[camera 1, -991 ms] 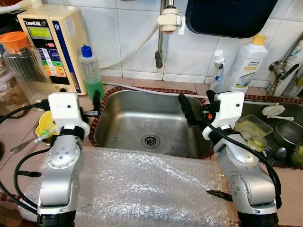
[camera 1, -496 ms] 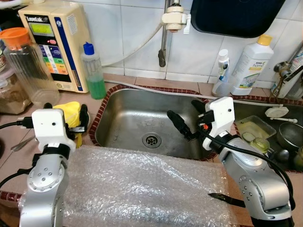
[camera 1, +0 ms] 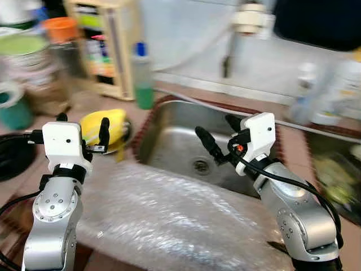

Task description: Kitchen organization

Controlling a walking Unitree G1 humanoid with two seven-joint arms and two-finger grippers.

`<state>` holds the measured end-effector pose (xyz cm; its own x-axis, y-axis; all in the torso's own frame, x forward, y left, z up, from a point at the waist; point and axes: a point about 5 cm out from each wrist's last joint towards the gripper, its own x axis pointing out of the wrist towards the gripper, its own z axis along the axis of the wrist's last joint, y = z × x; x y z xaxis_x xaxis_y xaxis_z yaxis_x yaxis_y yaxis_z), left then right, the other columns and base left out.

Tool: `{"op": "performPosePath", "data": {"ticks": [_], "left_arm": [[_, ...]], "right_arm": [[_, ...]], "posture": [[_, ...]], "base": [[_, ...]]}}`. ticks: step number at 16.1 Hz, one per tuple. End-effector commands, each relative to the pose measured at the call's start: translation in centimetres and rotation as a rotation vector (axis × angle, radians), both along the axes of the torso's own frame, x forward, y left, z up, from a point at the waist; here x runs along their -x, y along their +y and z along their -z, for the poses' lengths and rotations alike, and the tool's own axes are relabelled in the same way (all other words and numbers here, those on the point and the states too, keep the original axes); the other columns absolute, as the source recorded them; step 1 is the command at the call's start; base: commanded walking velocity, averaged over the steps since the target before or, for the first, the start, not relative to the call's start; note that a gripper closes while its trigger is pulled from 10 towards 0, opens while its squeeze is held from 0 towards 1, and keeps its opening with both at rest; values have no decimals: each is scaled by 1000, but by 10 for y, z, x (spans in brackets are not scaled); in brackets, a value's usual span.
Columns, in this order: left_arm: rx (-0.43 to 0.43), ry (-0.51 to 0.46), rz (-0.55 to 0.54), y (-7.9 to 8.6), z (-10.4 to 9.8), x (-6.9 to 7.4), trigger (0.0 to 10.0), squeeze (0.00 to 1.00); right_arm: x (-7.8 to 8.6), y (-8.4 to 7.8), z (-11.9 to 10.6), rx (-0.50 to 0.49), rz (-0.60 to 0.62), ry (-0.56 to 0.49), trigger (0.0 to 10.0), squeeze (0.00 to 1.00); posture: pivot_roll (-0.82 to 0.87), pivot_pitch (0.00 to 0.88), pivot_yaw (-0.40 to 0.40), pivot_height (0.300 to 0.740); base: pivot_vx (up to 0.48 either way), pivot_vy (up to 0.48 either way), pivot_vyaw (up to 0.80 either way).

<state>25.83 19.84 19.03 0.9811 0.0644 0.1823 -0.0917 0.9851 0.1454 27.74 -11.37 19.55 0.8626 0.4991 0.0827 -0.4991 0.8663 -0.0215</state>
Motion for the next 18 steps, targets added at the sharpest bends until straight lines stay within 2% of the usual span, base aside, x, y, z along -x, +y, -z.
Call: {"op": "performPosePath", "data": {"ticks": [1, 4, 5, 7, 9, 12, 15, 16, 18], "left_arm": [[-18, -4, 21, -4, -1, -2, 10000, 0], [-3, 2, 20, -3, 0, -8, 10000, 0], [0, 15, 19, -3, 1, -9, 10000, 0], [-11, 42, 72, -5, 6, -12, 10000, 0], [30, 61, 16, 1, 17, -23, 10000, 0], [74, 69, -34, 4, 24, -28, 10000, 0], [82, 83, -20, 5, 29, -32, 10000, 0], [81, 81, -25, 7, 29, -36, 10000, 0], [86, 83, -31, 9, 30, -40, 10000, 0]], "right_arm": [[-2, -4, -2, -8, 28, -9, 10000, 0], [-5, -6, -3, -63, 39, 7, 10000, 0], [-5, -7, -3, -53, 44, 14, 10000, 0], [-4, -4, -3, -64, 16, 30, 10000, 0], [1, 7, -6, -12, -35, -14, 10000, 0], [8, 15, -7, -64, -94, -1, 10000, 0], [13, 16, -1, 13, -132, 10, 10000, 0], [15, 16, 6, -27, -172, 96, 10000, 0], [12, 12, 7, -26, -130, 91, 10000, 0]], "posture": [[92, 0, -24, 740], [92, 0, -30, 740], [92, 0, -30, 740], [94, 0, -34, 740], [78, 0, -25, 740], [69, 0, -27, 740], [66, 0, -30, 740], [64, 0, -29, 740], [61, 0, -25, 740]], "base": [[0, 0, 0], [0, 0, 0], [0, 0, 0], [0, 0, 0], [0, 0, 0], [0, 0, 0], [0, 0, 0], [0, 0, 0], [0, 0, 0]]}}
